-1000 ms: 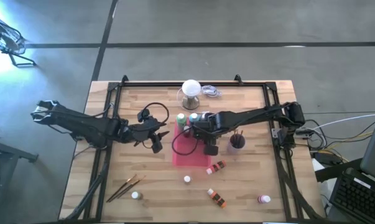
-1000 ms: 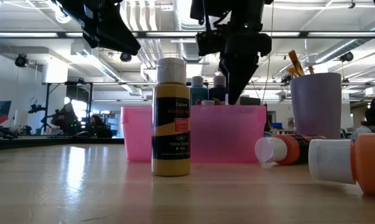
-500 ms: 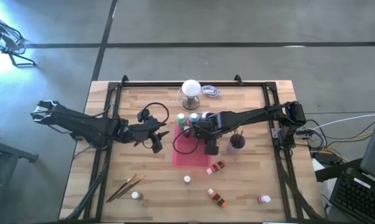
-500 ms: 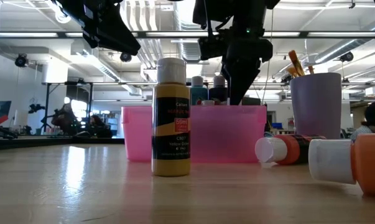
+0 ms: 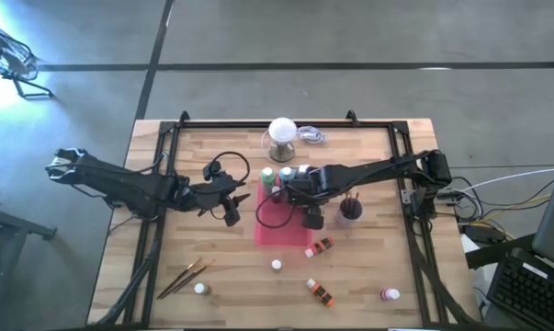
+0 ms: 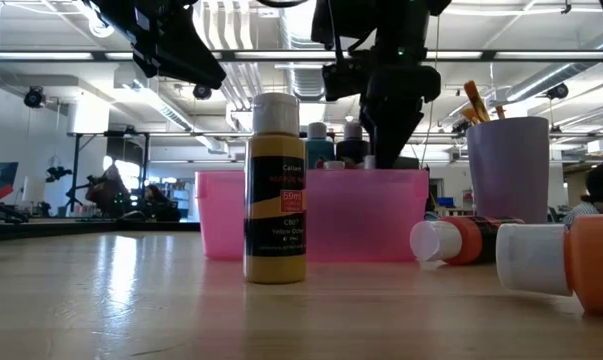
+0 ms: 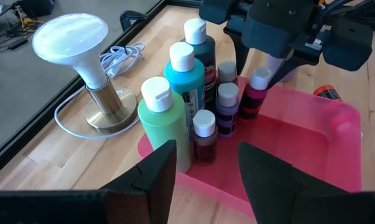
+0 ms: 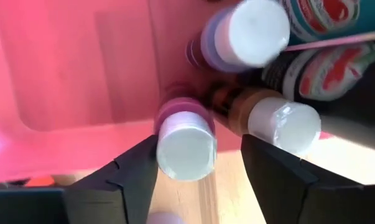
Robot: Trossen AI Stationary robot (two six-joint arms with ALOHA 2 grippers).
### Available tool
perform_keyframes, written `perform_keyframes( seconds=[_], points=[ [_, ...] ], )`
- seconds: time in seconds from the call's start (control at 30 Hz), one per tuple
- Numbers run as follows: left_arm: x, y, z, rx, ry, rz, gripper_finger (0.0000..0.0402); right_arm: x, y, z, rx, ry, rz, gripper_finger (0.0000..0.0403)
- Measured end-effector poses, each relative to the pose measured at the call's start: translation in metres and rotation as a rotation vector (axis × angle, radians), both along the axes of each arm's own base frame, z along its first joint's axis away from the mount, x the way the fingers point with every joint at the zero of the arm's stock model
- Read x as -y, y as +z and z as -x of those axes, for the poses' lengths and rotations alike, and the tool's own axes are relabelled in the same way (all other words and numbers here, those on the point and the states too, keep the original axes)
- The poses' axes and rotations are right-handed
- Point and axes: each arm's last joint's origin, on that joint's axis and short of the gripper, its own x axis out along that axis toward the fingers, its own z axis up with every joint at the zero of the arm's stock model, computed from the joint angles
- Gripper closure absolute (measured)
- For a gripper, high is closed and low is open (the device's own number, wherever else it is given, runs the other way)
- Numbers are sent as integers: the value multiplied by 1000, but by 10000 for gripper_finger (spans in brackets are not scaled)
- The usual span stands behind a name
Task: Pick & Place Paint Supplies
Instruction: Put the small pink paint bottle into the red bin, then put the orange paintbrush into the purple cup
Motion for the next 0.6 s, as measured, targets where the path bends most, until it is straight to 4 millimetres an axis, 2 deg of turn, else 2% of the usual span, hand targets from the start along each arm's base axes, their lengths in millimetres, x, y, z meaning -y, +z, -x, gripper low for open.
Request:
perform_keyframes(
  seconds=[0.13,0.33,0.47,0.6],
  points=[
    [0,0,0,-1,0,0,225,0,11,8,3,-10,-1,180],
    [0,0,0,0,0,0,225,0,45,25,86,-36,-9,211],
    [0,0,0,0,0,0,225,2,73,43,165,-43,16,234],
    [0,0,0,-1,0,0,225,6,98,67,240,-77,135,262]
  ],
)
